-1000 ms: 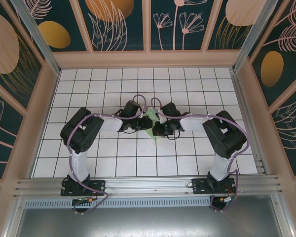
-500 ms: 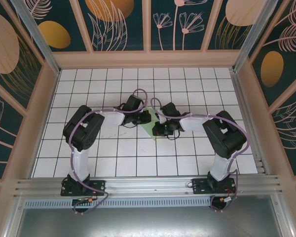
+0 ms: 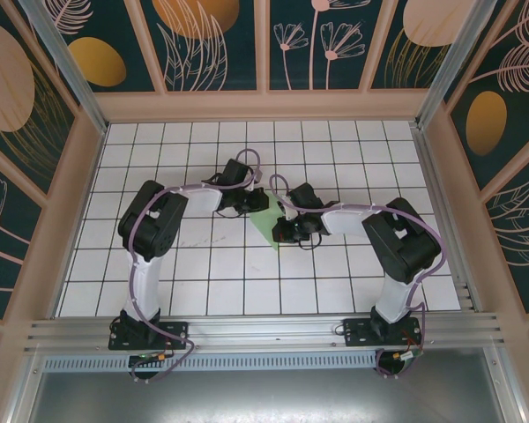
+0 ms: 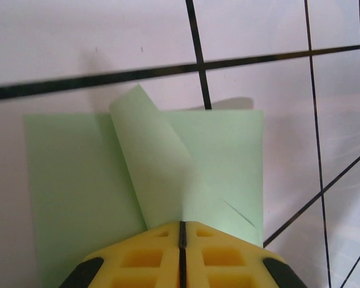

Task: Fold a paper plane with a square sheet of paper (fold left side to right side)
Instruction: Fourth fold the wing at the center of the table.

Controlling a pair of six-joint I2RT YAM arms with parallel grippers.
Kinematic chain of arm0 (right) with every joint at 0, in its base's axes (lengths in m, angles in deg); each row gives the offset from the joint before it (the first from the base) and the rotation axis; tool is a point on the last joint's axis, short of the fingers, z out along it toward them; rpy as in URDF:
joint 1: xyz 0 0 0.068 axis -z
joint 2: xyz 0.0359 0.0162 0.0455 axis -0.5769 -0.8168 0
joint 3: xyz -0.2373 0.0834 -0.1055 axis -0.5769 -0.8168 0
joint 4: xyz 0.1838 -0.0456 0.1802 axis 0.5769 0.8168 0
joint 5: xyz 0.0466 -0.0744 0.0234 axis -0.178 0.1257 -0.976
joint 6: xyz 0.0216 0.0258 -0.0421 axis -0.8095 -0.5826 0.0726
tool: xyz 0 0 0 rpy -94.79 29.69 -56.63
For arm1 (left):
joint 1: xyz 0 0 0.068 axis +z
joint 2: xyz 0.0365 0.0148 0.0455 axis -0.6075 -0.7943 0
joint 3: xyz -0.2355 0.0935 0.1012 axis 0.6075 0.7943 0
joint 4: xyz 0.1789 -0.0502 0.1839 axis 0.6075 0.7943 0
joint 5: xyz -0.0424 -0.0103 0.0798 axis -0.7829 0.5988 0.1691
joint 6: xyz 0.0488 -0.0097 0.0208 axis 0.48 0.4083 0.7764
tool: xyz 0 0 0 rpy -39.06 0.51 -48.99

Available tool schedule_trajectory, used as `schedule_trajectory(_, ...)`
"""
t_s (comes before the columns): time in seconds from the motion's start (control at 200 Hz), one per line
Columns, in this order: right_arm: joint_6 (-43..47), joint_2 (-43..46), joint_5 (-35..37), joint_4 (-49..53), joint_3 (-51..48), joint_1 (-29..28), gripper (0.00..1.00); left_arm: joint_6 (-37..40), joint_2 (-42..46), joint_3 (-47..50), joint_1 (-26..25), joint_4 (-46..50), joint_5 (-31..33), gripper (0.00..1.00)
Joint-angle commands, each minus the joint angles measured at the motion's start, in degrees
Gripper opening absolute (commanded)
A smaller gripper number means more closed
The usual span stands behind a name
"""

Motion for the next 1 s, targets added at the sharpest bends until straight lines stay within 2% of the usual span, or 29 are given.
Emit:
schedule_trajectory(0.0,1.62,-3.87,6.84,14.1,-4.71,-0.25,0.0,3.31,-4.85,-5.03,4.5,-0.9,9.95,0.12)
schedule_trajectory(0.41,2.0,-3.49,6.75,14.62,-5.32,-0.28,0.0,4.36,-12.65,-16.78,7.1,4.43,11.36,0.12)
schedule_trajectory(0.876,3.57,-2.42,6.13,16.16,-5.67,-0.24,0.0,5.24,-15.87,-25.98,10.34,8.97,10.75,0.17)
schedule_trajectory(0.996,4.15,-1.43,6.09,16.47,-5.86,0.02,0.0,5.42,-14.02,-25.73,10.69,8.9,10.23,0.17)
